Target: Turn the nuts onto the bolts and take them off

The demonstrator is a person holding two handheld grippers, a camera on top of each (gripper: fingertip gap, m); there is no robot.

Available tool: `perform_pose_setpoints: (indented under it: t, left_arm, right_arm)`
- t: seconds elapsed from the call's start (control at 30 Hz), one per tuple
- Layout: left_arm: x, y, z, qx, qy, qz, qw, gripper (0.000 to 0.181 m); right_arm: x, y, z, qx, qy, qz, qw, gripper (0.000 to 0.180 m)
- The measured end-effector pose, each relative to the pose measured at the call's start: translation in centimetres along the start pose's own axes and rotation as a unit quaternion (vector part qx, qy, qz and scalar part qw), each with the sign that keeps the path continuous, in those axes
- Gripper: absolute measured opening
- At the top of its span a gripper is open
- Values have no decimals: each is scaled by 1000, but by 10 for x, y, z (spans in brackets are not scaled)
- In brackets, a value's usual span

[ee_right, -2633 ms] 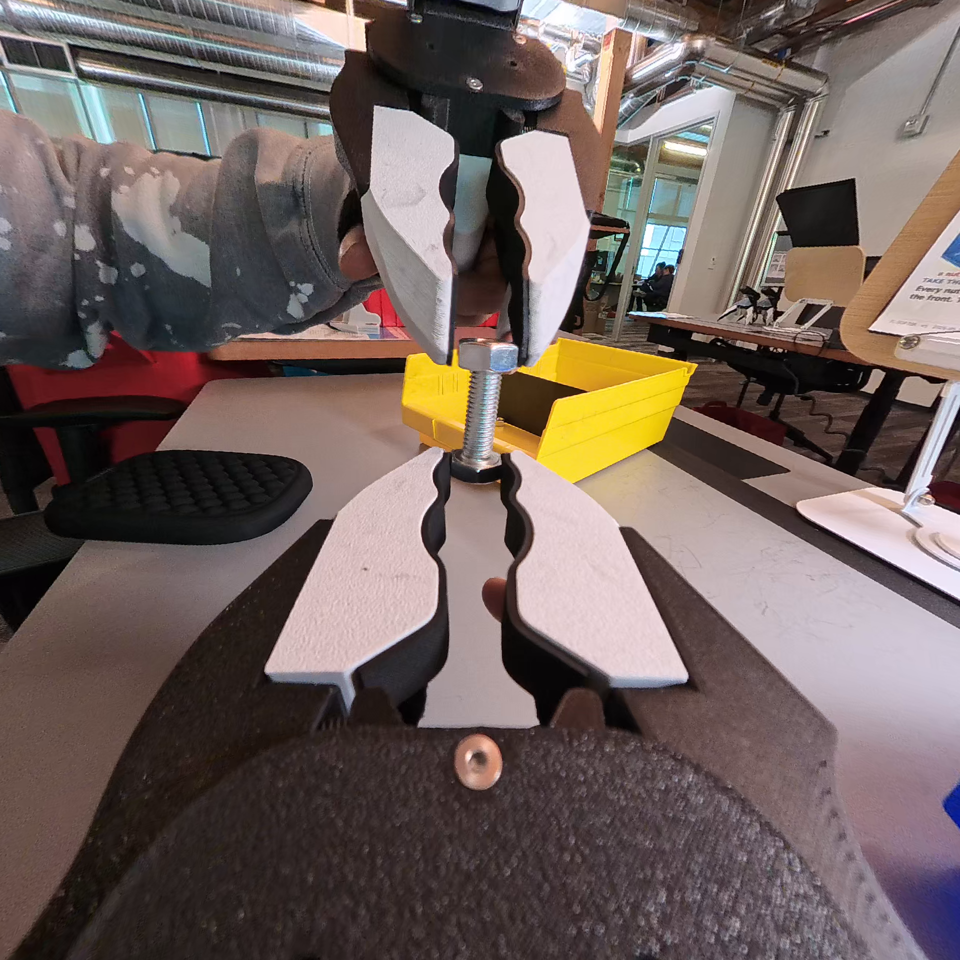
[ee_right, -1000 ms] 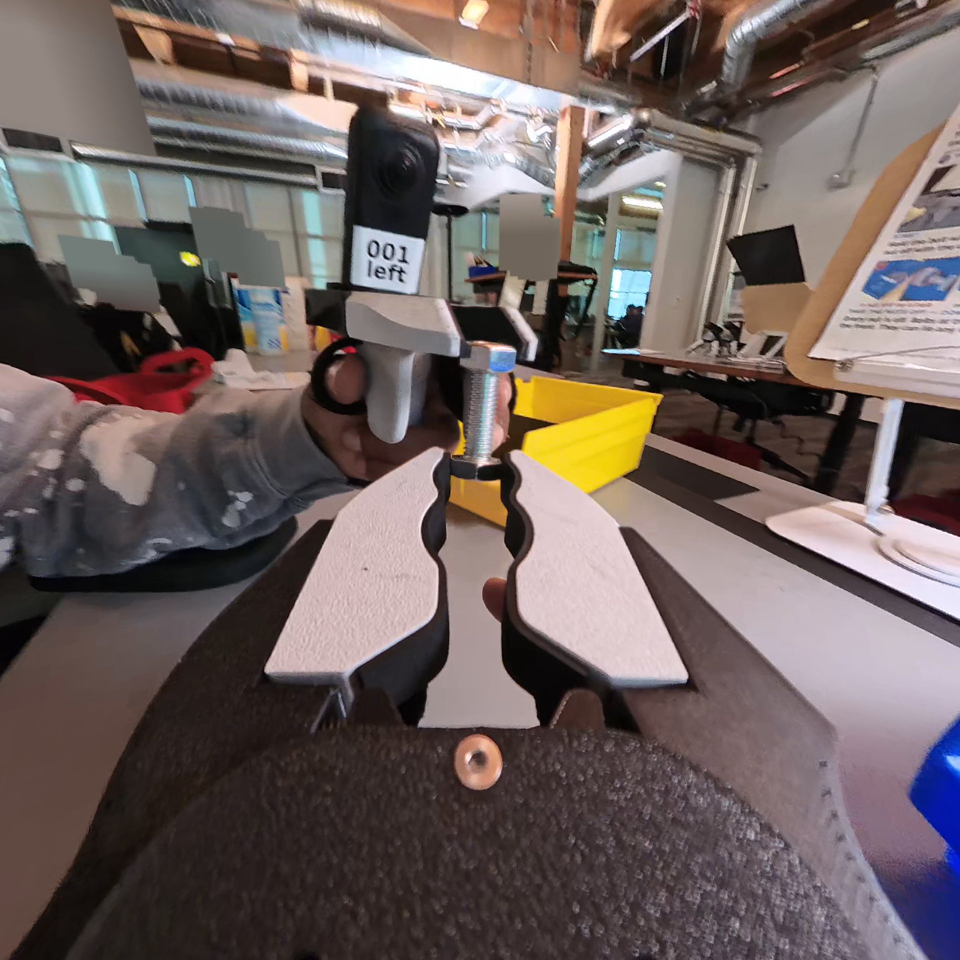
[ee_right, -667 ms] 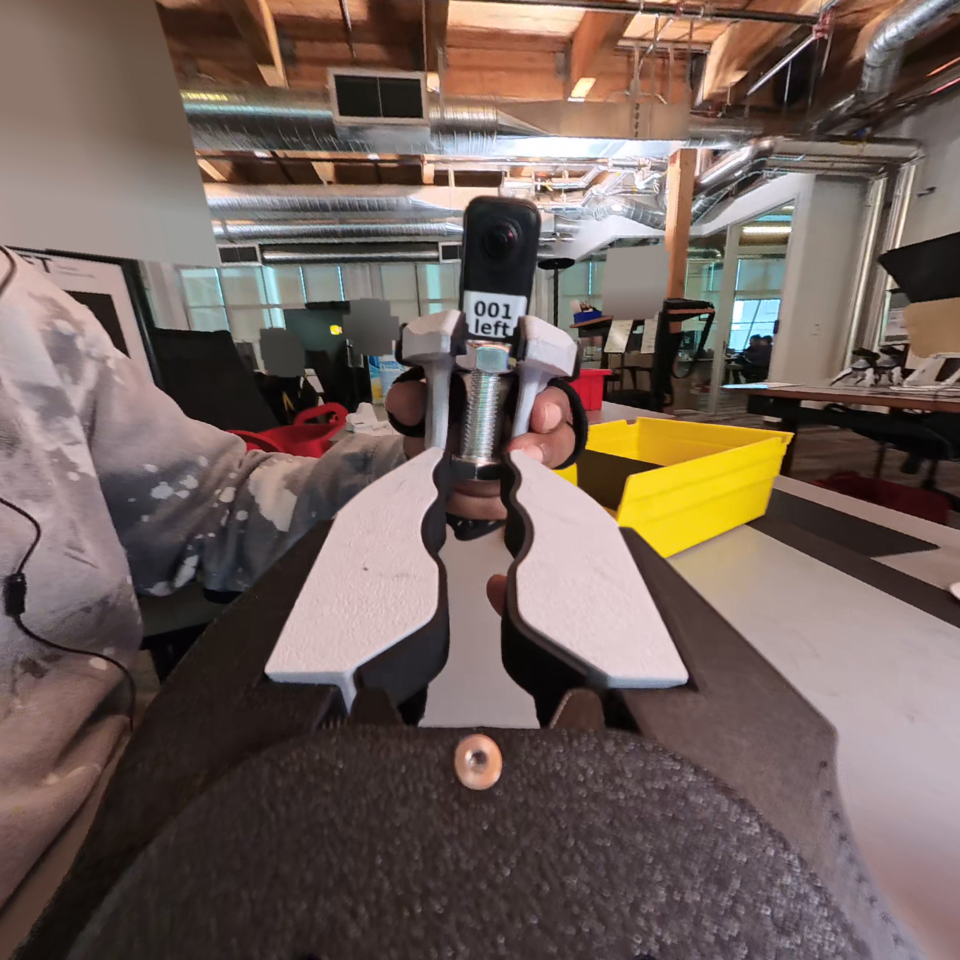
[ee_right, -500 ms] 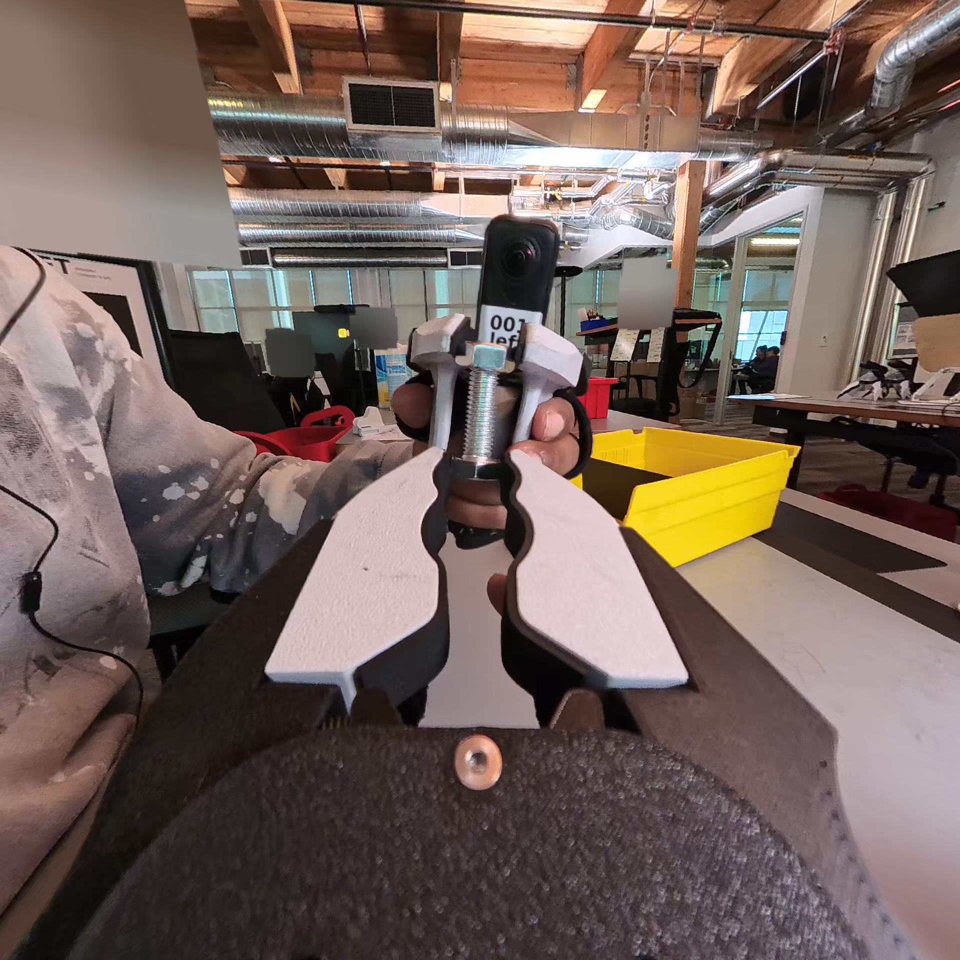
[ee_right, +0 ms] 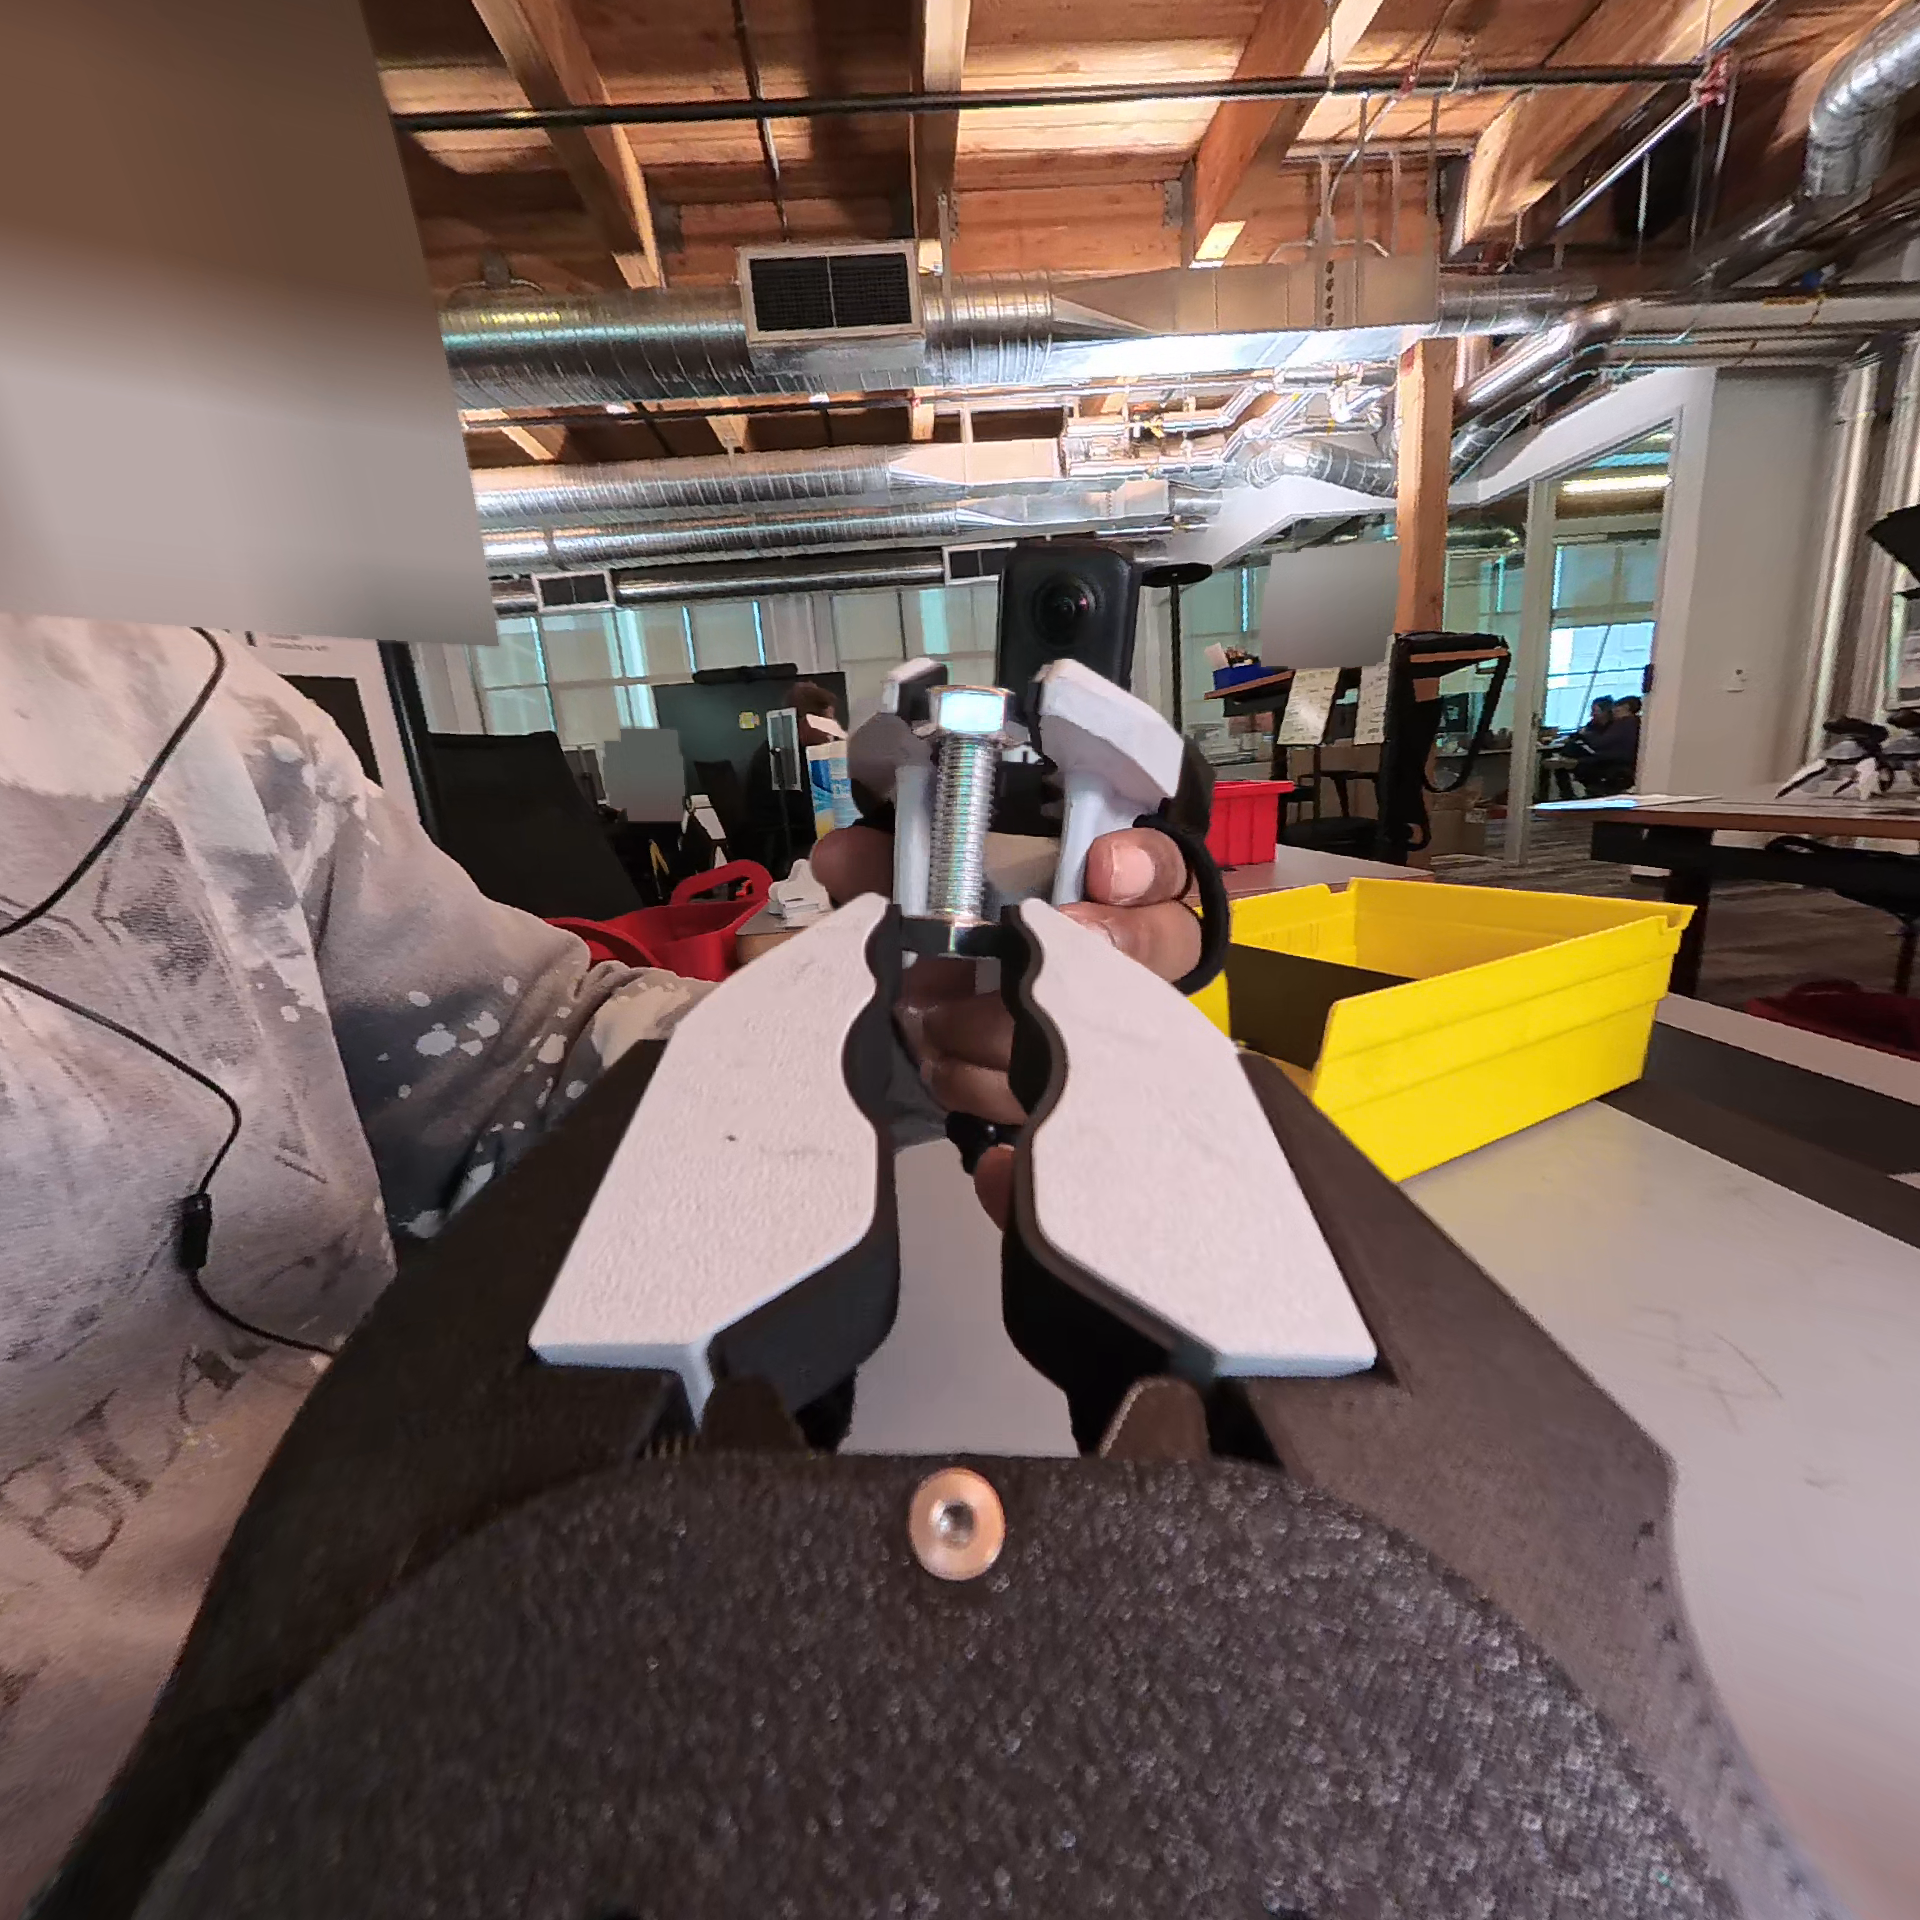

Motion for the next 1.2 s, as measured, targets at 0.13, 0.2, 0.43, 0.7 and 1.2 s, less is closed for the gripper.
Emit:
perform_pose_setpoints:
  t: [0.13,0.2,0.43,0.7,1.2]
  left_arm:
    - [1,-1,-1,-9,1,2,1000,19]
    - [1,-2,-1,-11,3,3,1000,19]
    - [4,-4,-1,-14,14,1,1000,20]
    - [8,-5,2,-7,16,-4,1000,19]
    - [6,-1,1,40,50,5,998,27]
  right_arm:
    - [0,1,0,12,-2,-8,1000,18]
    - [0,2,0,15,-3,-10,1000,18]
    - [1,3,0,20,-8,-9,1000,18]
    - [6,4,1,21,-17,-5,1000,18]
    - [11,-1,4,-18,-37,6,999,18]
Point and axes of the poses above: each gripper's, where its closed fingertips meet, z back along the fingers, x out of its top, y = z × x across the jaws, the point moved 9 cm from there along z, back along the fingers, and after that the axes turned 12 degrees about -x, right-handed, at the moved point
